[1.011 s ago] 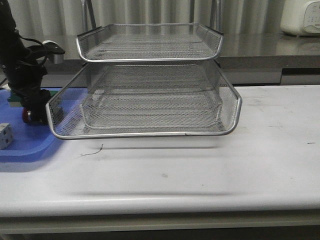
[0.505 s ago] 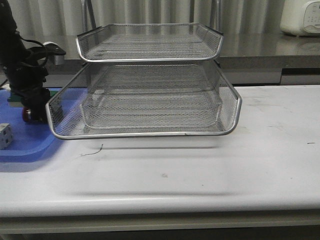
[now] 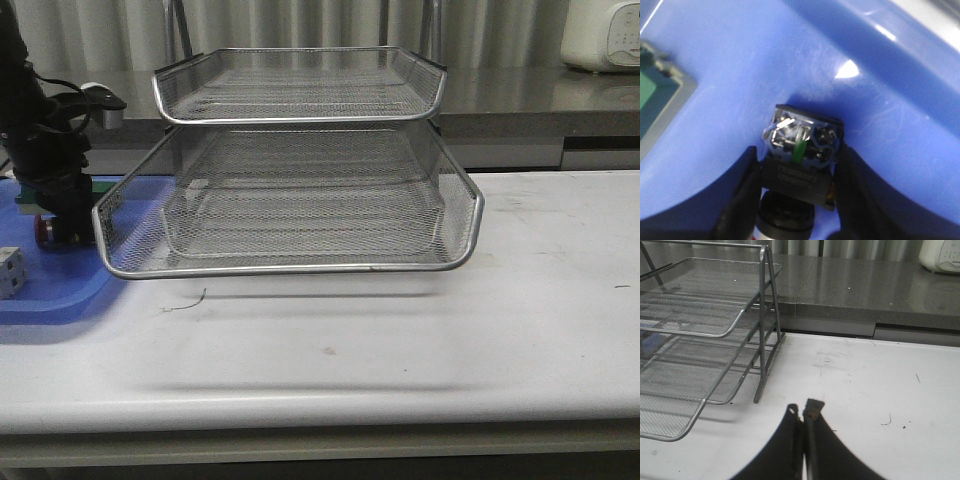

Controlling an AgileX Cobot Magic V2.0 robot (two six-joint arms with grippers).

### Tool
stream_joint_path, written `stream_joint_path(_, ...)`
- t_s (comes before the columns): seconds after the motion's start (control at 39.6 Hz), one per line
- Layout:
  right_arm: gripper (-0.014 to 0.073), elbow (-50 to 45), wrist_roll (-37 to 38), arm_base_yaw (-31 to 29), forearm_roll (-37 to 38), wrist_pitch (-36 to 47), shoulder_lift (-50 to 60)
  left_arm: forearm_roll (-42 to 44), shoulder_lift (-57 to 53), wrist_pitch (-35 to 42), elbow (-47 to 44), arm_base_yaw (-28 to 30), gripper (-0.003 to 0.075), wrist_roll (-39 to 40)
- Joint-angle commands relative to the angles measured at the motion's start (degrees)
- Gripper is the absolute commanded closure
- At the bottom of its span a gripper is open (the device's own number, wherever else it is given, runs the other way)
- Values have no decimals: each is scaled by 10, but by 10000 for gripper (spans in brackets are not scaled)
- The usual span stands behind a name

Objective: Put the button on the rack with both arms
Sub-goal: 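Lower the left gripper onto the red push button and close it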

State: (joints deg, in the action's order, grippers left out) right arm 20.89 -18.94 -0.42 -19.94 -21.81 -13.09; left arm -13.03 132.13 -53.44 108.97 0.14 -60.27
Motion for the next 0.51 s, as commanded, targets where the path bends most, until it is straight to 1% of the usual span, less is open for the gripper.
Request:
stream_joint_path(0.0, 654, 13, -1, -3, -1, 43, -5, -8, -52, 2, 15, 10, 666, 6)
stream_joint_path(0.13, 654, 13, -1, -3, -1, 43, -5, -18, -74, 8, 16, 23, 666, 6)
stream_joint_path(0.33, 654, 13, -1, -3, -1, 43, -5, -74, -114, 8, 16, 47, 666, 7)
stream_joint_path(0.48, 654, 13, -1, -3, -1, 43, -5, -115, -150, 2, 16, 63, 666, 54)
